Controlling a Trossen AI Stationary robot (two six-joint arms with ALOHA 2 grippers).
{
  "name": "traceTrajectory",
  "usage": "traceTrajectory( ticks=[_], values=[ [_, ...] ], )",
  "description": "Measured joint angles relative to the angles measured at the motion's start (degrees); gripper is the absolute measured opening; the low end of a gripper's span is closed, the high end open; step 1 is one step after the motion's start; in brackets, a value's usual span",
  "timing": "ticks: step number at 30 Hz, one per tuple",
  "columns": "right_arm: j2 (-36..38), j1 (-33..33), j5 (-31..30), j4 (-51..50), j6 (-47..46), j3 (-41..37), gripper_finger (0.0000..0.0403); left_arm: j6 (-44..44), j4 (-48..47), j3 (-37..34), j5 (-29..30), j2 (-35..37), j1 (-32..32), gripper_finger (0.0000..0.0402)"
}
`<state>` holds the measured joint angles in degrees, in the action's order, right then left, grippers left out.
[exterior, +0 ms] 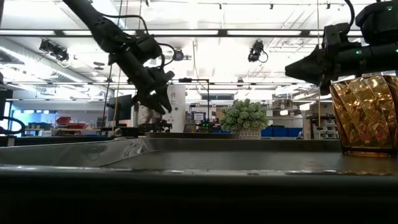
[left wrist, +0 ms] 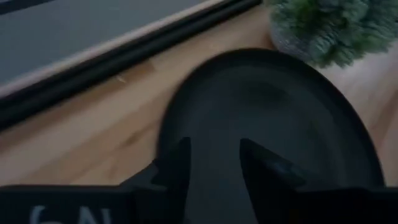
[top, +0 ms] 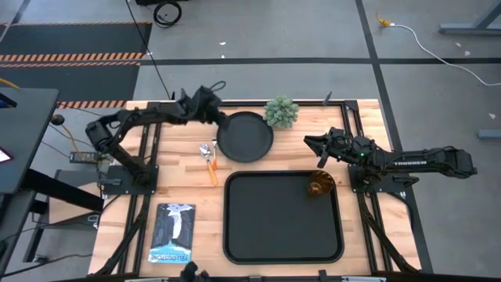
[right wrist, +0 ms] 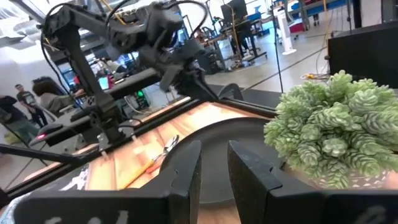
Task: Pick and place plate/cup/fork/spoon on tray
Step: Put the black plate on the center of the black serving tray
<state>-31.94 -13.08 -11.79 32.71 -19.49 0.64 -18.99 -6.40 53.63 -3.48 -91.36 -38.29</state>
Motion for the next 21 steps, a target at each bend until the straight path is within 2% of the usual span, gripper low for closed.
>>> traceTrajectory(
  ticks=[4, 11, 15, 21],
  values=[
    [-0.07, -0.01, 0.65, 1.14, 0.12, 0.00, 0.0084, 1.57, -7.55, 7.43, -4.70, -4.84, -3.94, 0.0172],
    [-0.07, -0.02, 3.24, 1.07, 0.18, 0.00, 0.0084, 3.28, -15.03, 18.20, -7.36, -15.21, -6.95, 0.0176],
    [-0.04, 0.00, 3.96, 1.08, 0.92, 0.00, 0.0084, 4.76, -16.41, 20.89, -9.54, -19.37, -7.28, 0.0176],
    [-0.04, 0.00, 4.41, 1.09, 1.05, 0.00, 0.0084, 6.67, -17.14, 21.09, -11.84, -22.28, -7.25, 0.0176]
  ],
)
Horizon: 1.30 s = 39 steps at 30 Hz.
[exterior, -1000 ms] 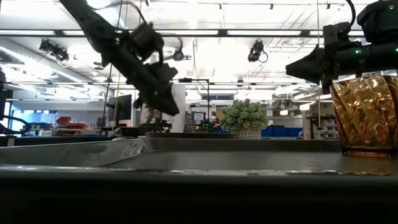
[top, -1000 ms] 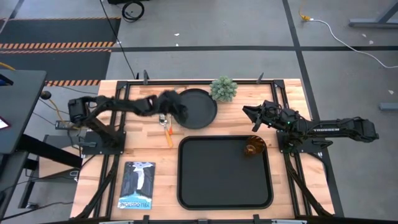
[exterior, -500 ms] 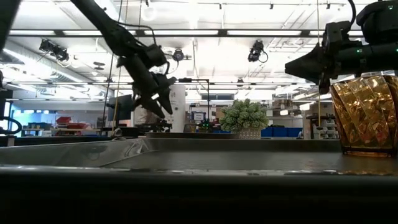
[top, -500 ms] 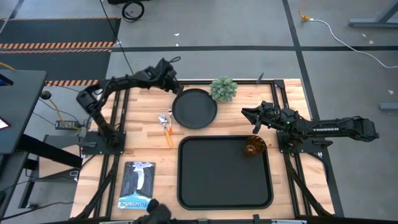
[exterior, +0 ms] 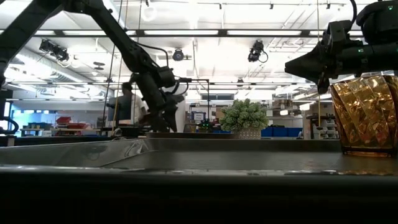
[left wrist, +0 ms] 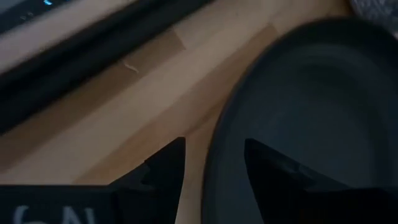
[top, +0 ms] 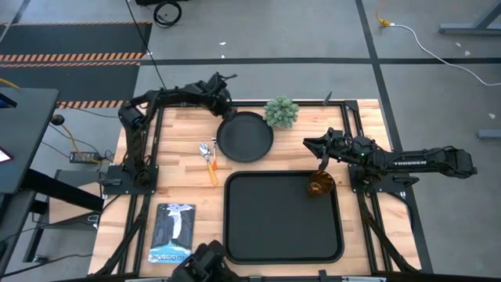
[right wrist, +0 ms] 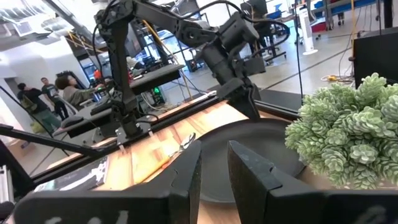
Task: Pick and place plate/cup/fork/spoon on tray
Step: Put the black plate on the center of the black serving tray
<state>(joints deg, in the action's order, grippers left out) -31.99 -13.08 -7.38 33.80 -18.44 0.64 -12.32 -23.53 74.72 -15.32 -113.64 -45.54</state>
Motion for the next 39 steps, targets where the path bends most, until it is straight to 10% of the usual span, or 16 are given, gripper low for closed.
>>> traceTrajectory(
  ticks=[28, 39],
  values=[
    [0.00, 0.00, 0.58, 1.27, 0.46, 0.00, 0.0084, 2.71, -0.81, 0.00, 4.72, -0.83, 3.11, 0.0016],
    [0.00, -0.01, 0.72, 1.31, 0.59, 0.00, 0.0084, 2.58, -0.55, 0.02, 4.44, -0.83, 3.72, 0.0013]
  ],
)
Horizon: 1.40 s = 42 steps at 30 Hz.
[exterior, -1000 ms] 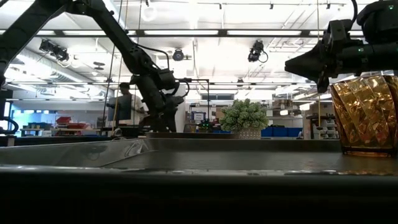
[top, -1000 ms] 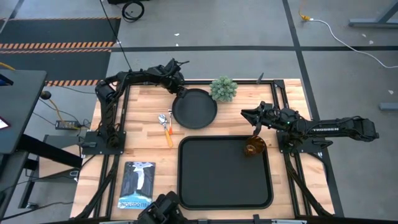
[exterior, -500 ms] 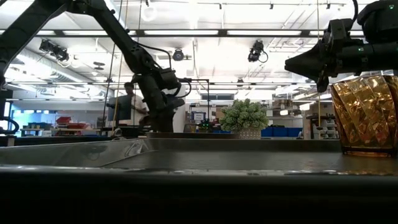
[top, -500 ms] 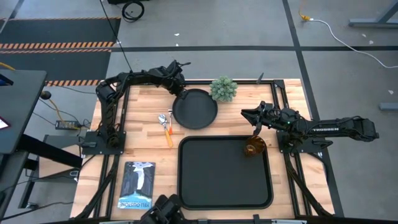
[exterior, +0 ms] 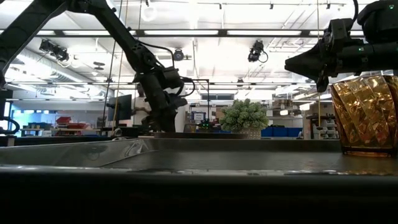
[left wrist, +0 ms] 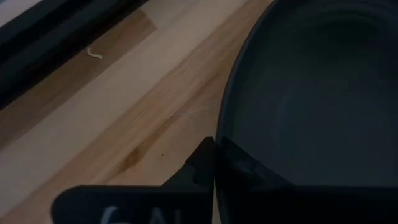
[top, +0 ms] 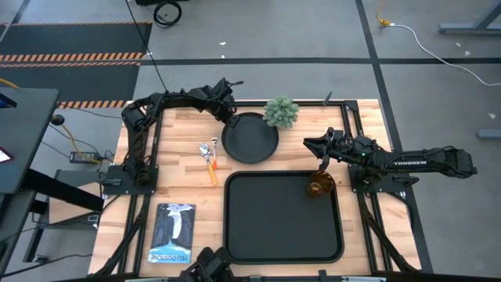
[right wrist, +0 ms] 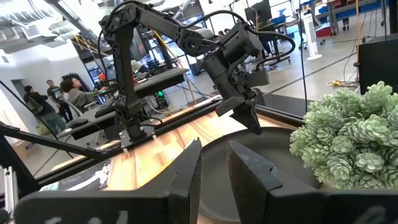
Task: Pick and place plate/cup/fork/spoon on tray
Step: Put the black plate on the center of the black serving tray
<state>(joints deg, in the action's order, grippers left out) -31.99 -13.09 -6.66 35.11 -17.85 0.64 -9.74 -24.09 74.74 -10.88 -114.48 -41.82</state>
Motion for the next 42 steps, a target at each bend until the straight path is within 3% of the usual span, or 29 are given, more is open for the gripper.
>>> traceTrajectory(
  ticks=[5, 15, 24, 42],
  values=[
    [0.00, 0.01, 0.14, 0.00, 0.04, 0.00, 0.0084, 1.62, -4.72, 2.79, -3.33, 0.00, -0.49, 0.0012],
    [0.00, 0.01, 0.29, -0.02, 0.05, 0.00, 0.0084, 8.19, -23.03, 10.26, -3.93, 0.13, 3.06, 0.0013],
    [0.00, -0.01, 0.55, -0.02, 0.04, 0.00, 0.0084, 9.64, -23.35, 12.13, -3.30, 0.13, 11.12, 0.0014],
    [0.00, 0.01, 0.73, -0.04, -0.42, 0.00, 0.0084, 5.47, -16.70, 12.22, 7.16, 0.15, 28.39, 0.0015]
  ],
)
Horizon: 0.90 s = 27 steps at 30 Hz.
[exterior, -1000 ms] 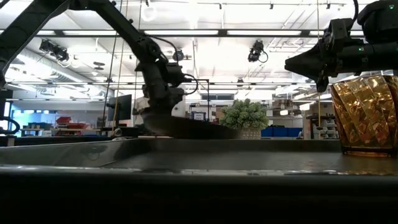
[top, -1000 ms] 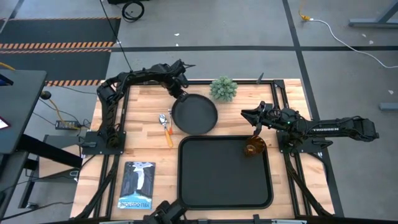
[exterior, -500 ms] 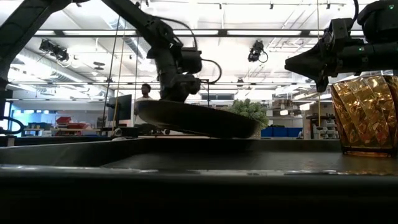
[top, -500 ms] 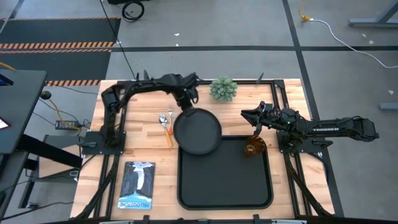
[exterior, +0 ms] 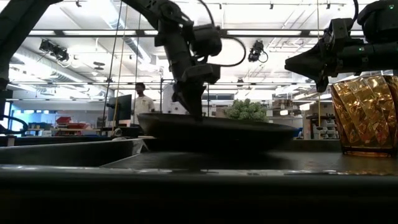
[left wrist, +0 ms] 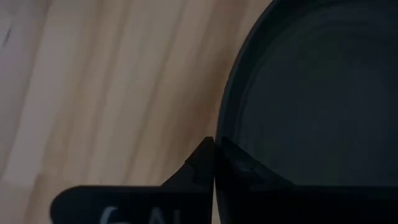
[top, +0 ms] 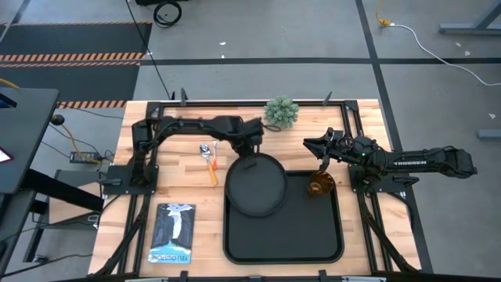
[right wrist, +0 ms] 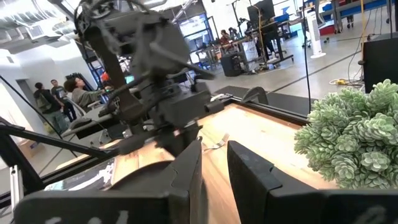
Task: Pick and place plate/cup/fork/spoon on tray
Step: Put the black plate on the center of the black serving tray
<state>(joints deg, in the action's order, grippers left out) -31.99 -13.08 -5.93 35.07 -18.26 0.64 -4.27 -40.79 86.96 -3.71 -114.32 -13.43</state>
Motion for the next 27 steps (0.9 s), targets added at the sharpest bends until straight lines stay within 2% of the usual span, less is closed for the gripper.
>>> traceTrajectory(
  ticks=[13, 18, 27],
  values=[
    [0.02, -0.02, 0.18, 0.00, -0.15, 0.00, 0.0084, -7.07, 6.82, 0.00, 7.18, 0.00, 10.87, 0.0016],
    [0.02, 0.00, 0.19, 0.00, -1.23, 0.00, 0.0084, -10.80, 11.29, -0.02, 7.79, 0.00, 13.42, 0.0016],
    [0.01, 0.00, 1.22, 0.04, -1.27, 0.00, 0.0084, -16.58, 11.83, -0.04, 7.53, -0.02, 16.27, 0.0016]
  ],
)
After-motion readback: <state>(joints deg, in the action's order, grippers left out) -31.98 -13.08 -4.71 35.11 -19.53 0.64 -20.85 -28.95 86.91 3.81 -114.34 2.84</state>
